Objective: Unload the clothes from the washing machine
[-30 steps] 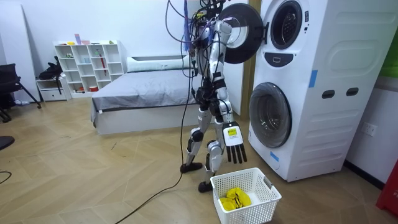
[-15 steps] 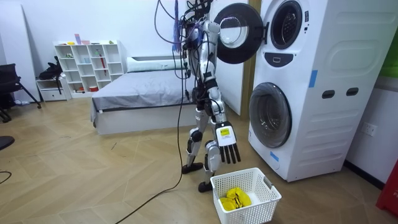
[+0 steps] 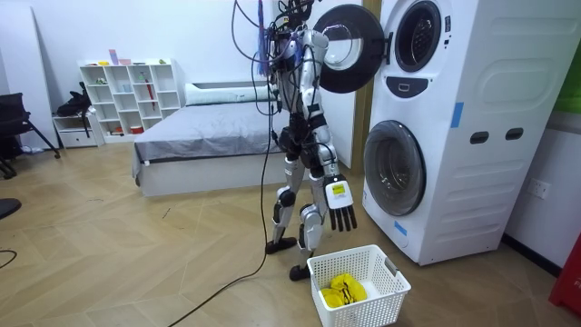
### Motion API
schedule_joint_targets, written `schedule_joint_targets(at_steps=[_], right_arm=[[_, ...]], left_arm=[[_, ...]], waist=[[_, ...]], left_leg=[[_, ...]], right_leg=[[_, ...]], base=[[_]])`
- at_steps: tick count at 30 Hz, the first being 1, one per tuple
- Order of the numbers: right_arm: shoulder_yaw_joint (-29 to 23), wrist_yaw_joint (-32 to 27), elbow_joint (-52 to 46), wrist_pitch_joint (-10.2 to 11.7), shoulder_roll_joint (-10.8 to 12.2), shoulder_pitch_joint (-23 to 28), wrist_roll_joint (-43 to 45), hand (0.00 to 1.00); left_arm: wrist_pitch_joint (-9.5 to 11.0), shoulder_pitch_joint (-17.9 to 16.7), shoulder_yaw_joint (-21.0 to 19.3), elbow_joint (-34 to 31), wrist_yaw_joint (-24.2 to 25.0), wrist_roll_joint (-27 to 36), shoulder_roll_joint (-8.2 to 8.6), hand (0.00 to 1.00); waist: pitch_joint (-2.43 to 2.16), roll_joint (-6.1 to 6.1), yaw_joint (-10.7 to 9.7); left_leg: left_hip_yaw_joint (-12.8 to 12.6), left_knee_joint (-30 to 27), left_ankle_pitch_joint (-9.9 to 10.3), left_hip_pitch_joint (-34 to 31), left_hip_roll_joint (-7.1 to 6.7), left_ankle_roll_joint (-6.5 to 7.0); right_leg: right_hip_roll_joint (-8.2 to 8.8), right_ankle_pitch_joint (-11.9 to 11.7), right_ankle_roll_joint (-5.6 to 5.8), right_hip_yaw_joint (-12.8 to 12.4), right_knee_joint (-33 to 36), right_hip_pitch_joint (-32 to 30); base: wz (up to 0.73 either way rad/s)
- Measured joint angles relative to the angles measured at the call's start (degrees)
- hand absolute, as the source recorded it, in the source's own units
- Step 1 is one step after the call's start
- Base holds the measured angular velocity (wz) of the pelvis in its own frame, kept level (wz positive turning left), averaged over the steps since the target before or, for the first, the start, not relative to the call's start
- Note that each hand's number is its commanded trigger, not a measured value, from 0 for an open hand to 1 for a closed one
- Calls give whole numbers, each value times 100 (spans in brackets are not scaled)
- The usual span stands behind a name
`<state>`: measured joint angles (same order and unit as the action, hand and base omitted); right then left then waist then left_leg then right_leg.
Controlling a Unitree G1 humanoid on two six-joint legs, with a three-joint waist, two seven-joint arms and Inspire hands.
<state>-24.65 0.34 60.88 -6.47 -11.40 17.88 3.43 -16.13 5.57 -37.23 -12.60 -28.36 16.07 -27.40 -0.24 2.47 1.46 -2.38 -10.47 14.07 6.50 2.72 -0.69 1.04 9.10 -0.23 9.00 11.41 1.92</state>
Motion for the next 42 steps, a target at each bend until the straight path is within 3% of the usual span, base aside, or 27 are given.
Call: schedule_joint_targets(at_steps=[2, 4, 7, 19, 24, 29, 31, 38, 42], right_arm=[[237, 83, 15, -68, -5, -94, -124, 0], [358, 108, -14, -115, -4, -132, -220, 0], [544, 114, -27, -257, -16, -128, -270, 0], [549, 196, 65, -358, -62, -170, -363, 0], [603, 220, 80, -370, -64, -191, -364, 0], [778, 159, 58, -562, -85, -216, -587, 0], [895, 154, 18, -573, -139, -230, -691, 0], [1318, 103, -101, -618, -190, -402, -746, 0], [1676, 0, -106, -613, -202, -562, -914, 0]], left_arm=[[127, -106, 513, -1053, 481, 2, 137, 0], [160, -111, 599, -1239, 533, -202, 206, 0], [109, -145, 560, -1260, 774, -193, 210, 0], [6, -161, 363, -1260, 1356, -197, 232, 0], [-3, -160, 363, -1260, 1478, -163, 232, 0], [5, -165, 388, -1272, 1646, -61, 295, 0], [125, -183, 391, -1273, 1660, -52, 504, 0], [572, -373, 520, -1371, 1660, -83, 945, 0], [1019, -661, 740, -1481, 1659, -288, 1159, 0]], waist=[[19, 16, -30], [28, 88, -43], [24, 212, -45], [26, 304, -33], [23, 302, -41], [40, 266, -49], [46, 270, -100], [31, 264, -159], [19, 239, -157]], left_leg=[[82, 8, -3, 19, -53, 45], [79, 18, 1, 24, -63, 60], [78, 17, 1, 12, -77, 61], [-40, 1, -16, -5, -137, 89], [-75, -5, -23, -3, -159, 101], [-129, -6, -31, 29, -158, 111], [-234, -6, -38, 26, -159, 123], [-234, 94, -98, 45, -191, 212], [-220, 109, -115, 56, -231, 240]], right_leg=[[67, 8, 37, 111, -79, 85], [79, 2, 55, 110, -79, 95], [90, 9, 66, 153, -82, 97], [175, 53, 136, 186, -144, 147], [205, 60, 150, 225, -140, 162], [215, 68, 165, 228, -140, 203], [234, 71, 171, 229, -130, 201], [323, 79, 233, 327, -48, 171], [361, 53, 269, 374, -56, 194]], base=[[22], [4], [3], [4], [1], [3], [0], [7], [3]])
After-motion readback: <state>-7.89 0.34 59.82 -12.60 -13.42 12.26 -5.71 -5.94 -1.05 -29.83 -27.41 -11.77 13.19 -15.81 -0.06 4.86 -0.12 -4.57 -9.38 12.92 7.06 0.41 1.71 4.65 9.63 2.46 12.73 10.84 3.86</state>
